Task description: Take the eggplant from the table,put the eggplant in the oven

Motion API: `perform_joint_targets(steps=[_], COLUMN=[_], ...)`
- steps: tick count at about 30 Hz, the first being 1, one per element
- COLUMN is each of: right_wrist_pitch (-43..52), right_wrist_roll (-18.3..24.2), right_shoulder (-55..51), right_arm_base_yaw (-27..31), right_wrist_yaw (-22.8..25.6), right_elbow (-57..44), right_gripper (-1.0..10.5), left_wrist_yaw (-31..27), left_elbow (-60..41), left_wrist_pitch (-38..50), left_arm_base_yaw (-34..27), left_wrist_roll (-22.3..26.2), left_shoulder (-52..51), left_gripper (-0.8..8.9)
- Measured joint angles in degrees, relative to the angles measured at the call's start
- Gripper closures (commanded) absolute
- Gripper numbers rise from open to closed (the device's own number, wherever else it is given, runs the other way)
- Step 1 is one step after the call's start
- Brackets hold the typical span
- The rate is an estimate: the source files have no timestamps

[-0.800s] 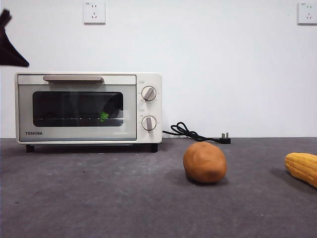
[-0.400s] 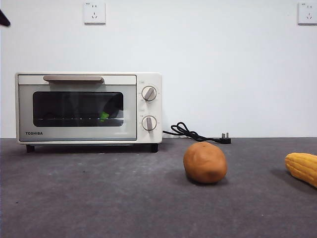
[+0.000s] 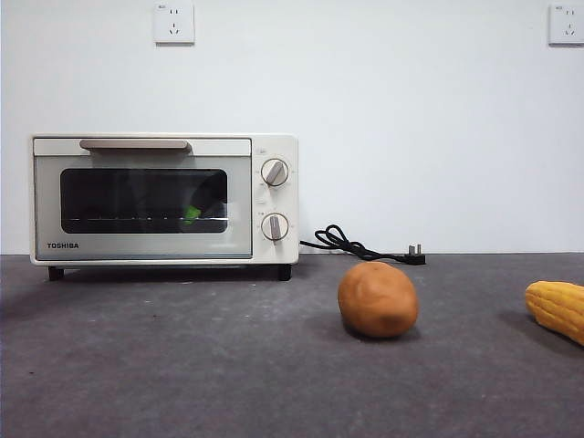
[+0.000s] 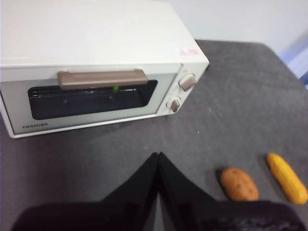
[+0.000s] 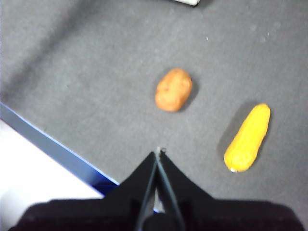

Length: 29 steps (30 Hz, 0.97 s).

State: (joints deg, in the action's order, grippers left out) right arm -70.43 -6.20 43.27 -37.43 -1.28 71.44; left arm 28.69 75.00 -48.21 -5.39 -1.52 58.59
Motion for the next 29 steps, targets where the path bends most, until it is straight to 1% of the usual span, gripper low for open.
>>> perform_joint_targets(steps=[4,9,15,17,21,29], right_wrist_pitch=[1.33,2.29,2.64,2.64,2.62,2.38], right_wrist_roll=[0.02,0.02,0.02,0.02,0.0,0.0], right_shoulder=[0.0,0.0,0.02,0.04,0.07,0.07], right_arm_base_yaw=[0.0,0.0,0.0,0.0,0.0,0.0], right_wrist_yaw=[0.0,0.02,0.0,0.0,0.0,0.02], right_elbow=[0.0,0.0,0.0,0.0,0.0,0.0], right_gripper=[9.5,9.5,9.5,9.5,9.5,9.5], left_wrist_yaw=[-5.86,-8.04,-9.33,-10.8,-14.53,-14.62], left_elbow=[0.0,0.0,0.0,0.0,0.02,0.02], left_wrist_pitch=[-3.56,-9.4,-16.48,-18.32,-20.35,-20.5], left_arm_base_yaw=[3.67,5.92,6.54,6.58,6.58,6.58], left_wrist_roll=[0.09,0.04,0.02,0.02,0.02,0.02], left_shoulder=[-4.85,-9.66,-15.23,-17.18,-20.81,-21.14], left_gripper=[8.2,8.2,8.2,8.2,8.2,8.19])
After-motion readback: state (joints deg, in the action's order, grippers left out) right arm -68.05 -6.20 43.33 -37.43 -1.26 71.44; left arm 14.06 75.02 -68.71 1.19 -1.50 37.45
